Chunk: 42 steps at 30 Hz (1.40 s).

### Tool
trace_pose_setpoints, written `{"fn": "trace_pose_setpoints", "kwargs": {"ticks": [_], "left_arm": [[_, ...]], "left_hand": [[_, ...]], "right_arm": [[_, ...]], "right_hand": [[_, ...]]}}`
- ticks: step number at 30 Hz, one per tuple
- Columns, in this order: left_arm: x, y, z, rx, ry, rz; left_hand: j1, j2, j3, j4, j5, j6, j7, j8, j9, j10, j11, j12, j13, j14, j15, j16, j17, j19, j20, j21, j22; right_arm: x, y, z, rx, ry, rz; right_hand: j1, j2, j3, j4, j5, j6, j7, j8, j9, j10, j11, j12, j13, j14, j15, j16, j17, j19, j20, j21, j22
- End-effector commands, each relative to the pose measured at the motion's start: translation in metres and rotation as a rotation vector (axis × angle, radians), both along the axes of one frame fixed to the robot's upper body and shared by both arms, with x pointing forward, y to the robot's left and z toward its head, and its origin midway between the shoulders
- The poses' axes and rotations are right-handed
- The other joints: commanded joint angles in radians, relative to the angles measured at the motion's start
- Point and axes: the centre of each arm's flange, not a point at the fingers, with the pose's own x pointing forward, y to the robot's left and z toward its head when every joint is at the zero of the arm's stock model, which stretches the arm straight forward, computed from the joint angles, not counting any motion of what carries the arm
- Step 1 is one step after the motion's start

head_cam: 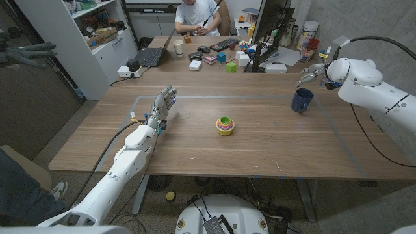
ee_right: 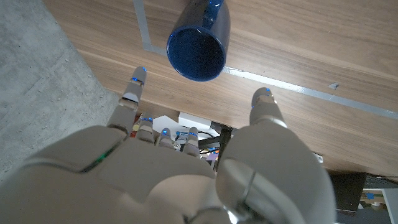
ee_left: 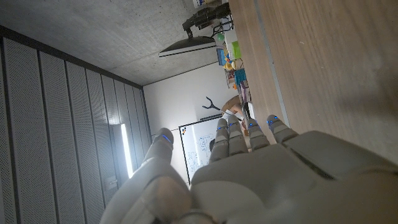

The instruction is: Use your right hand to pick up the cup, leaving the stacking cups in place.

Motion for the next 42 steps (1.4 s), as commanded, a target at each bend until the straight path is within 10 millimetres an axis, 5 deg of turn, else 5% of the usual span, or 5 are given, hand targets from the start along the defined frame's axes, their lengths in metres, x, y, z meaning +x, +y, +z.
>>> {"fn": "trace_pose_setpoints", "kwargs": {"ticks": [1, 17, 42], "left_arm": [[0.004, -0.003, -0.002, 0.005, 0.005, -0.017], [0.0, 0.002, -0.001, 0.007, 0.009, -0.001], [-0.006, 0.005, -0.003, 0.021, 0.029, 0.03]], "left_hand": [[0.002, 0.009, 0.004, 0.001, 0.005, 0.003, 0.0, -0.003, 0.004, 0.004, 0.004, 0.0, 0.003, 0.002, -0.004, 0.007, 0.003, 0.004, 0.001, 0.003, 0.002], [0.009, 0.016, 0.008, -0.001, 0.007, -0.004, 0.003, -0.006, 0.004, 0.007, 0.005, 0.0, 0.003, 0.003, -0.009, 0.007, 0.002, 0.006, 0.003, 0.004, 0.002], [0.015, 0.019, 0.011, -0.004, 0.007, -0.01, 0.003, -0.007, 0.004, 0.01, 0.004, 0.0, 0.004, 0.011, 0.005, 0.009, 0.0, 0.013, 0.023, 0.007, 0.002]], "right_arm": [[0.003, 0.013, -0.005, 0.008, 0.019, 0.001], [0.017, 0.02, -0.009, 0.008, 0.044, -0.004], [0.036, 0.005, -0.025, 0.011, 0.098, -0.03]], "right_hand": [[0.004, -0.008, -0.004, -0.001, 0.006, 0.008, -0.003, 0.008, 0.001, -0.009, 0.008, 0.004, 0.003, 0.008, 0.006, 0.003, 0.003, 0.011, -0.002, 0.0, 0.002], [0.006, -0.004, -0.007, 0.002, 0.008, 0.006, 0.0, 0.005, 0.001, 0.005, 0.015, 0.007, 0.002, 0.02, 0.007, 0.005, 0.003, 0.029, -0.002, -0.001, 0.002], [0.003, -0.001, -0.016, 0.008, 0.007, 0.012, 0.002, 0.006, 0.0, 0.027, 0.018, 0.012, 0.001, 0.018, 0.011, 0.001, 0.003, 0.053, -0.001, -0.005, 0.001]]}}
